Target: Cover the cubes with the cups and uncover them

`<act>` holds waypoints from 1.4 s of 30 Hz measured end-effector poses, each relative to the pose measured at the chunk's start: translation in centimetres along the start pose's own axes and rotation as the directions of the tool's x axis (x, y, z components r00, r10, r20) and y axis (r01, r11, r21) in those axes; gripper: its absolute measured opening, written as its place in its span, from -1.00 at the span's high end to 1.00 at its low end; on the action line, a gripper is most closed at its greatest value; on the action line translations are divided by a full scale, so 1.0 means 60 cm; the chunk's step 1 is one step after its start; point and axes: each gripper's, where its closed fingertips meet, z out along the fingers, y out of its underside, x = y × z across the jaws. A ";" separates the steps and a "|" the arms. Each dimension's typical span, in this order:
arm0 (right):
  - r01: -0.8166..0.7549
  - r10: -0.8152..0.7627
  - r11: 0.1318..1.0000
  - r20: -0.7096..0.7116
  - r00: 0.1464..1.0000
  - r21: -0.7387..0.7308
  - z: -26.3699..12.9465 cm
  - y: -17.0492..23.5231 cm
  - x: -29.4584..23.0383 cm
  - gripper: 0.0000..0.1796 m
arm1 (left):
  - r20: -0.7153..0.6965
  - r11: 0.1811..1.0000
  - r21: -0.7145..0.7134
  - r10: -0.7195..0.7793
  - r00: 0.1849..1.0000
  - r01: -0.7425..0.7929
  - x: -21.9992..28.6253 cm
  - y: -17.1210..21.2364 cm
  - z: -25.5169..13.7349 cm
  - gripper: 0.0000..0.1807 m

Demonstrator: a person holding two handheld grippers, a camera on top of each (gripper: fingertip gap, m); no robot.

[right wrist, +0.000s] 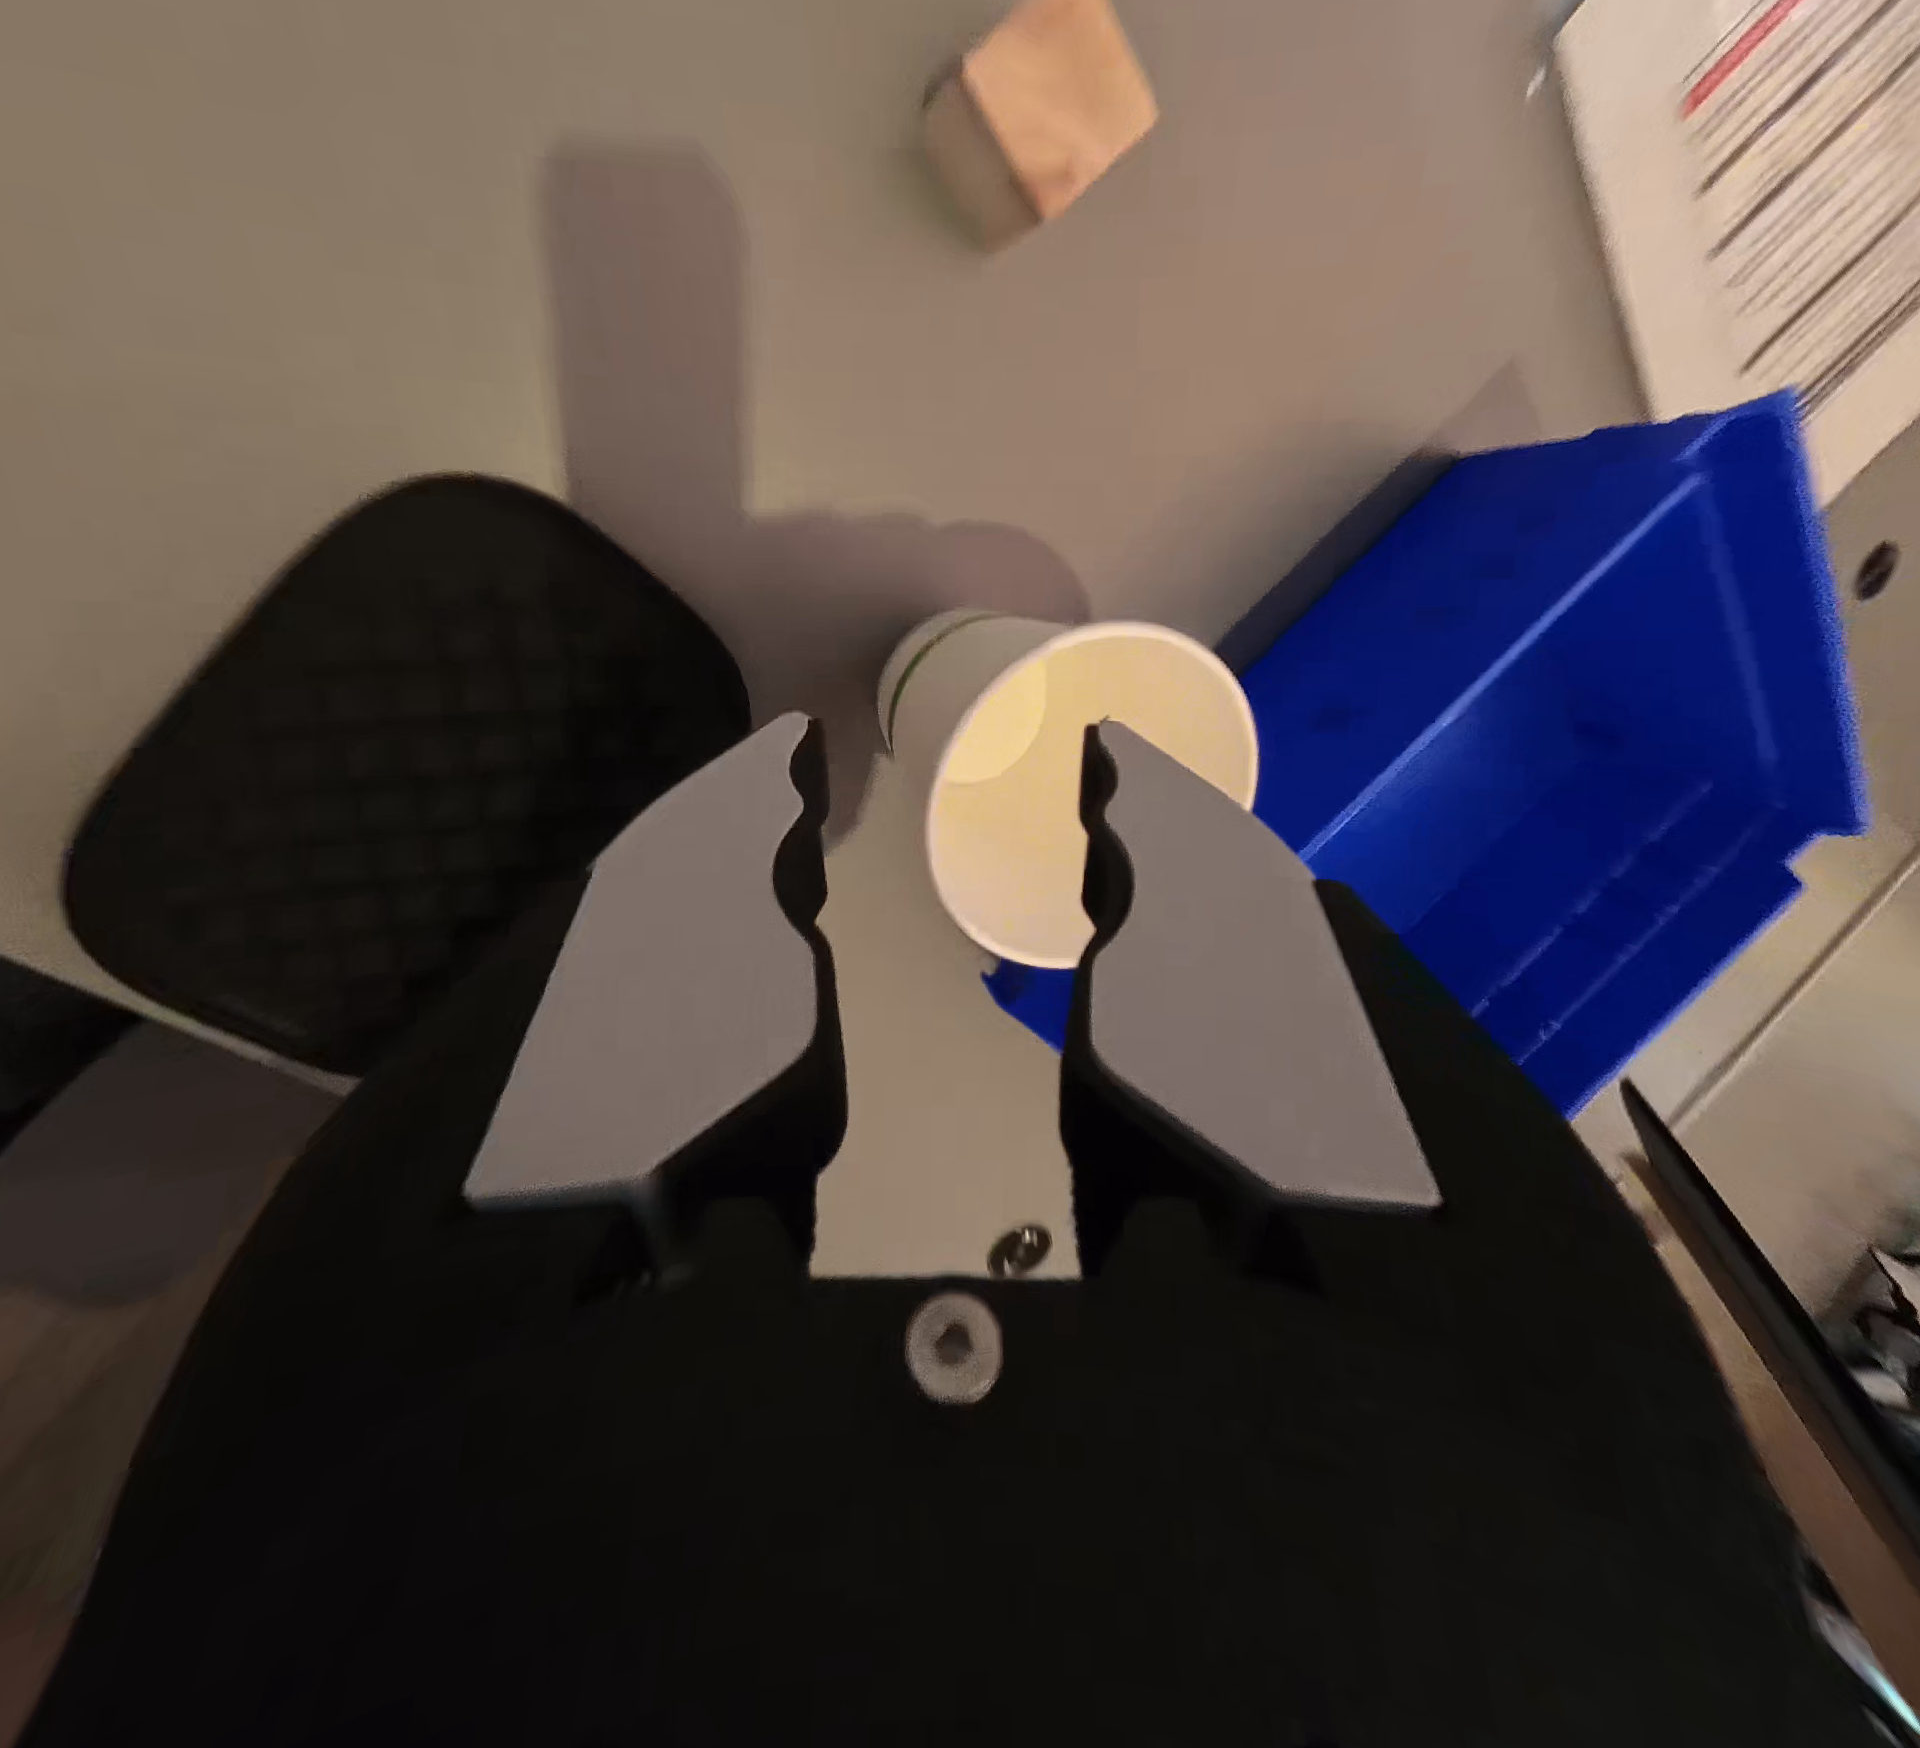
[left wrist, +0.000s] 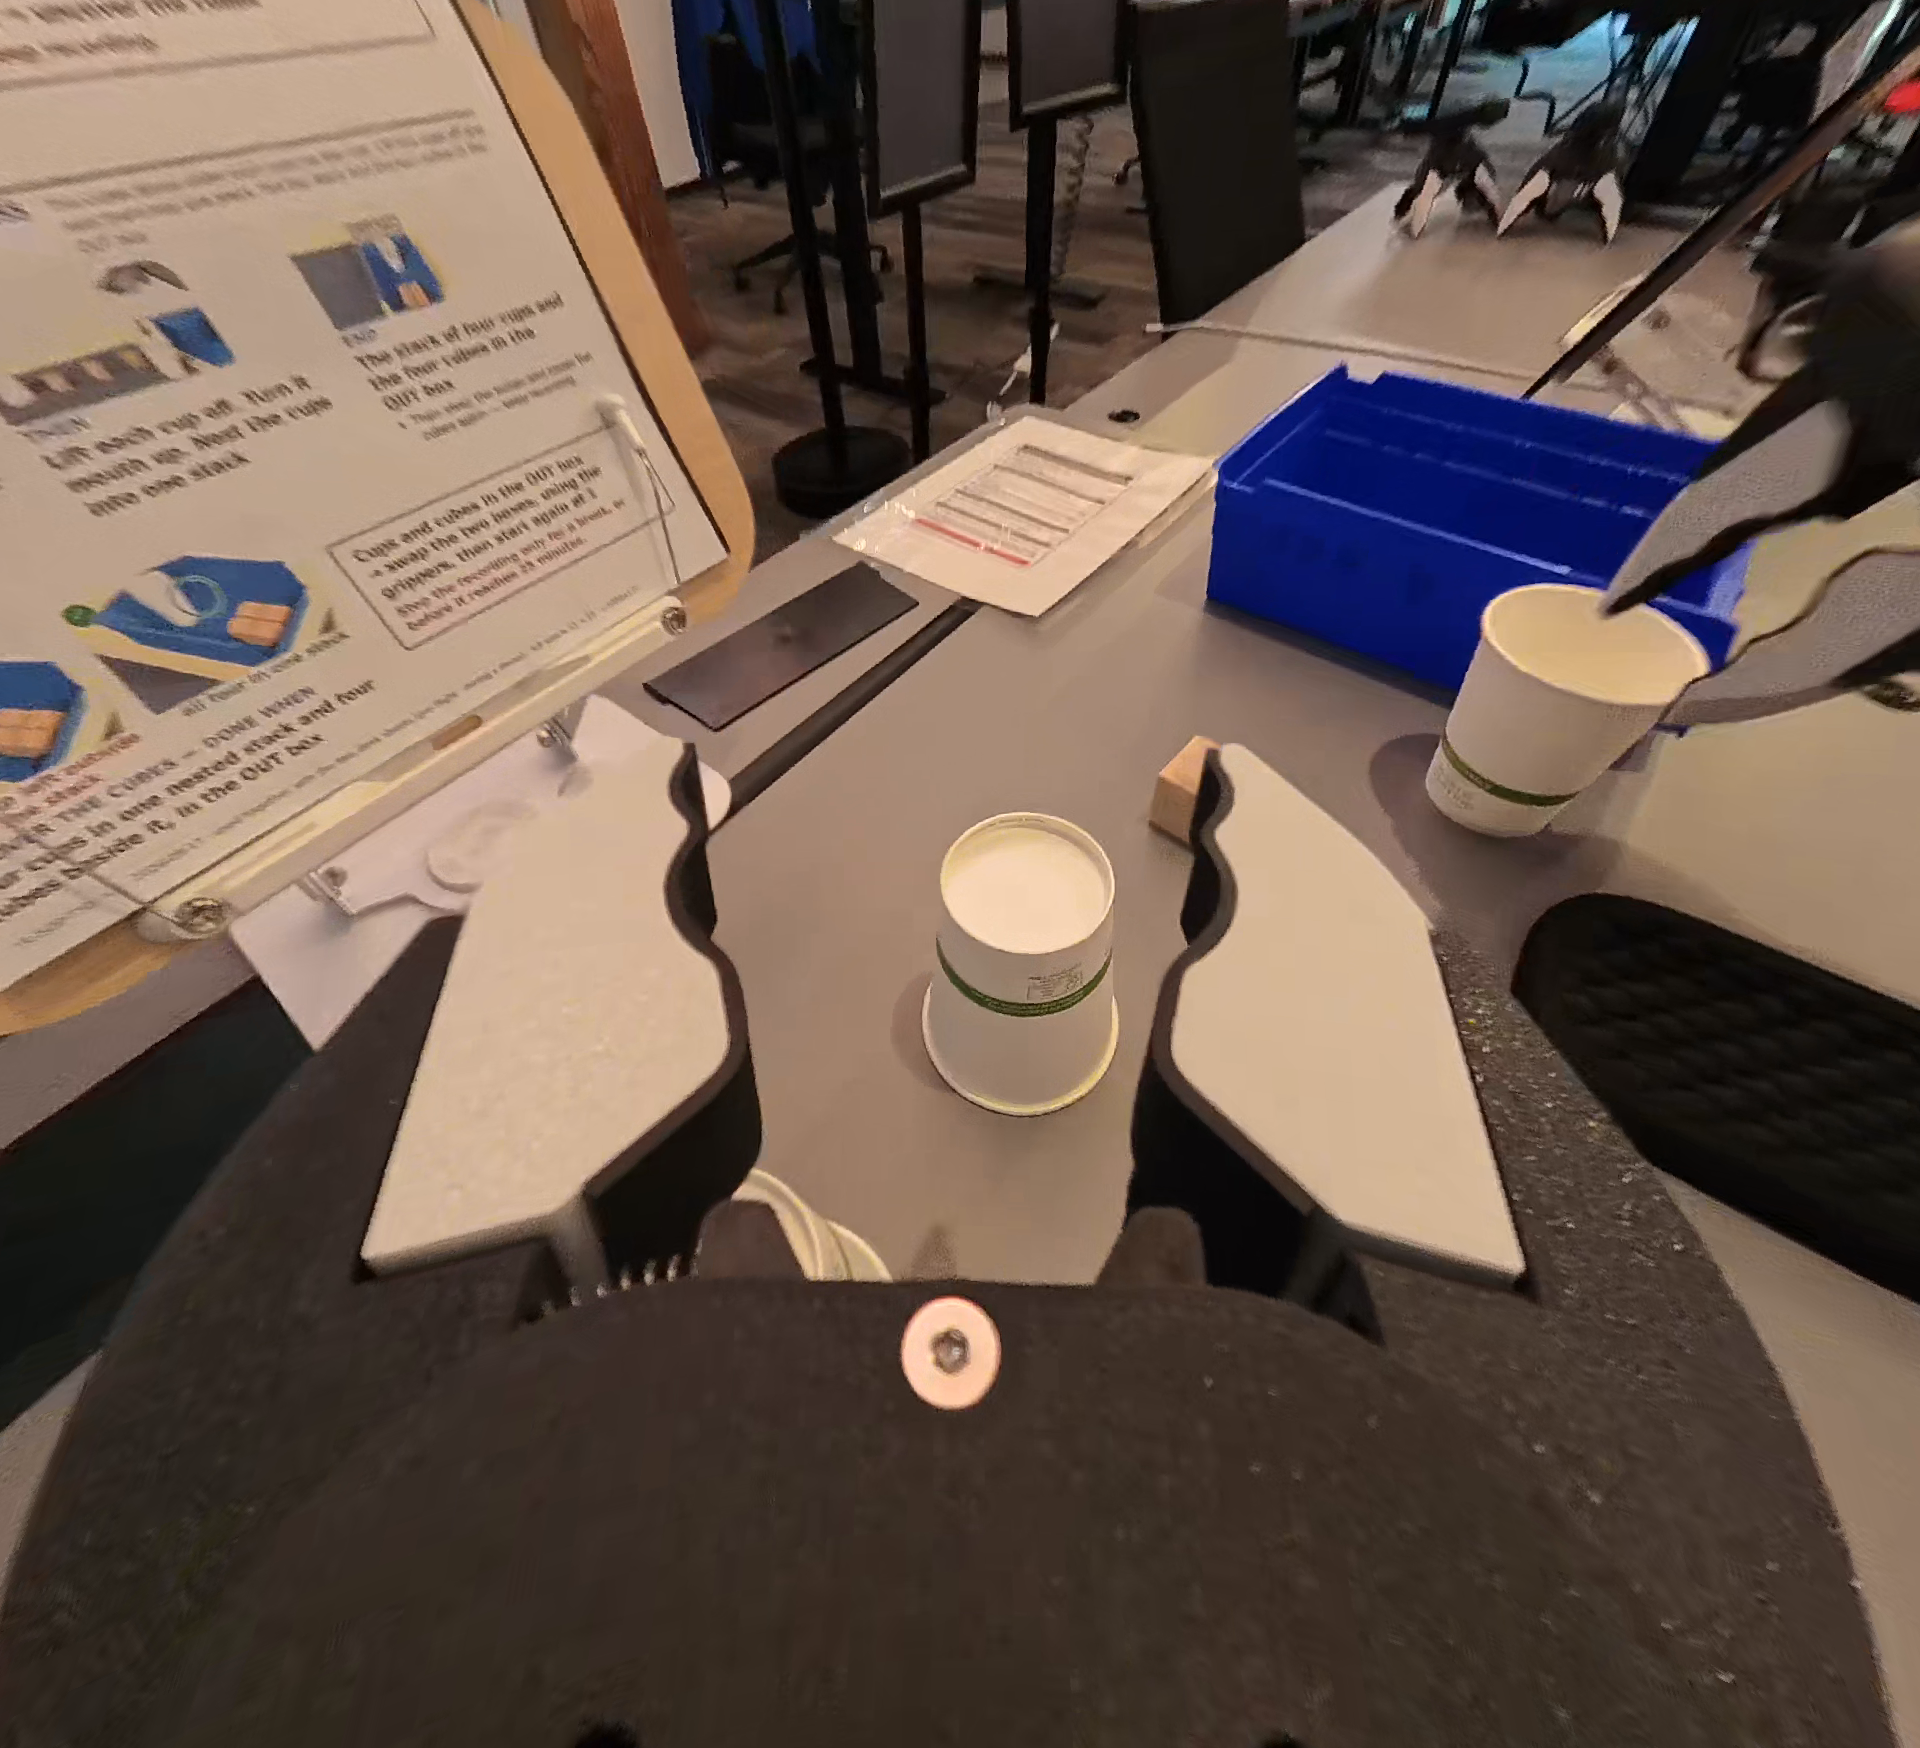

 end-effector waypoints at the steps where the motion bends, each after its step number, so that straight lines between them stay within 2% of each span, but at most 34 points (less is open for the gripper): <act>1: -0.010 0.010 0.998 -0.012 1.000 0.064 -0.016 -0.009 -0.002 0.47 | 0.020 1.000 -0.028 0.008 1.000 -0.007 0.003 0.010 0.016 0.02; 3: -0.006 0.018 0.982 -0.063 0.998 0.190 -0.050 -0.024 -0.003 0.40 | 0.056 0.997 -0.072 0.020 0.998 -0.016 0.008 0.029 0.048 0.03; 6: -0.001 0.042 0.943 -0.116 0.992 0.333 -0.093 -0.035 -0.011 0.37 | 0.025 0.988 -0.153 0.020 0.999 -0.016 0.035 0.066 0.089 0.02; 11: 0.030 0.055 0.894 -0.177 0.983 0.447 -0.135 -0.033 -0.035 0.36 | 0.032 0.974 -0.225 0.031 0.999 -0.023 0.045 0.115 0.138 0.02; 17: 0.046 0.057 0.878 -0.199 0.978 0.476 -0.144 -0.014 -0.054 0.36 | -0.009 0.938 -0.346 -0.020 1.000 0.016 0.053 0.177 0.169 0.04; 22: 0.042 0.055 0.881 -0.191 0.980 0.470 -0.134 0.005 -0.055 0.36 | 0.019 0.914 -0.405 0.033 0.999 -0.023 0.050 0.208 0.183 0.03; 34: 0.027 0.058 0.890 -0.172 0.983 0.455 -0.112 0.034 -0.052 0.37 | 0.079 0.901 -0.430 0.095 0.992 -0.052 0.034 0.243 0.208 0.04; 42: 0.027 0.051 0.894 -0.162 0.985 0.448 -0.103 0.041 -0.055 0.37 | 0.086 0.917 -0.396 0.094 0.992 -0.052 0.027 0.240 0.214 0.04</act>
